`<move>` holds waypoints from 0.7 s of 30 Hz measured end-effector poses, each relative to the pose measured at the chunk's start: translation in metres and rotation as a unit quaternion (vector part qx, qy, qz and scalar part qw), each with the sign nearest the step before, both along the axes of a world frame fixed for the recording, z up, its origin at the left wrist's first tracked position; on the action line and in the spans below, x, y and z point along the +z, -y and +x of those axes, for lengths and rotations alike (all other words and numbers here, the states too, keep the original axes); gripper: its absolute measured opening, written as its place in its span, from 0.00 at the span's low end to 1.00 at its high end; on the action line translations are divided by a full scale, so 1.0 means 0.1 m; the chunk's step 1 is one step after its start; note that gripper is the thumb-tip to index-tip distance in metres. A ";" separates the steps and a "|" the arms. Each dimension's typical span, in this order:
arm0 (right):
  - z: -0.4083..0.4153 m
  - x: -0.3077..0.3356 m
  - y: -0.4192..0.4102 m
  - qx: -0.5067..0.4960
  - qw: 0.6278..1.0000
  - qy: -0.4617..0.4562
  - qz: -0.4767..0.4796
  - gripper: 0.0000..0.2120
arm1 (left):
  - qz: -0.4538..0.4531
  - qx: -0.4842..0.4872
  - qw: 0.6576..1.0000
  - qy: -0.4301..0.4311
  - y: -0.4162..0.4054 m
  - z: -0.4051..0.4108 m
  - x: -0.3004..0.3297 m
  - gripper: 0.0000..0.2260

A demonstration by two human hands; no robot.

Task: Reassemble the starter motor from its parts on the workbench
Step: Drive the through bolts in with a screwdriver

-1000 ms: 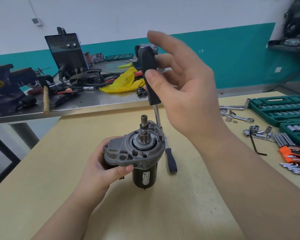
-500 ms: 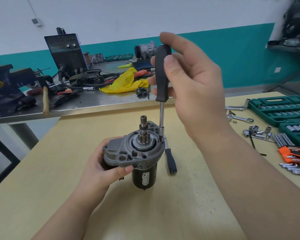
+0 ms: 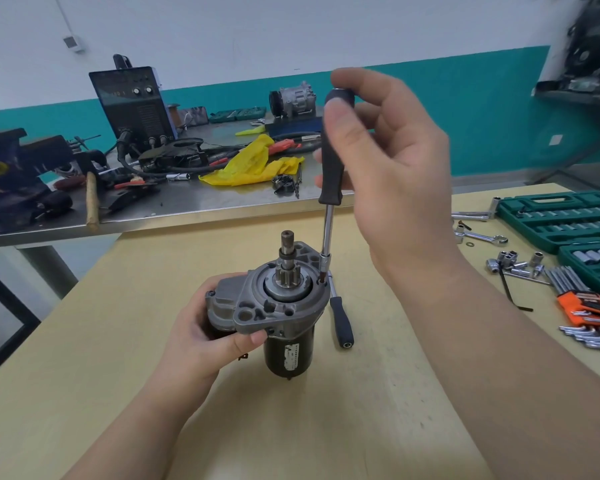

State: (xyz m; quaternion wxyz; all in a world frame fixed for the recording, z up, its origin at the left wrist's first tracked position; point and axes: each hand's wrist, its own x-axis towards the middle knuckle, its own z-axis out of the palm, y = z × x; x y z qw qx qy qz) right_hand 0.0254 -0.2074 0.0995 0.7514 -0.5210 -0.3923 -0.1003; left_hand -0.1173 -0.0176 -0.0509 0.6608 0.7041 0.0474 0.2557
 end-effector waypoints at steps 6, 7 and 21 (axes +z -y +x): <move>-0.01 0.01 0.01 0.053 0.998 -0.021 -0.008 0.11 | -0.003 0.003 1.000 -0.005 0.01 -0.01 0.01 0.36; -0.02 0.01 0.00 0.046 0.999 -0.013 -0.009 0.11 | -0.002 0.003 1.000 -0.004 0.01 -0.01 0.01 0.36; -0.04 0.02 0.00 -0.038 0.999 0.019 0.015 0.09 | 0.006 0.012 1.000 -0.021 0.01 -0.02 0.01 0.37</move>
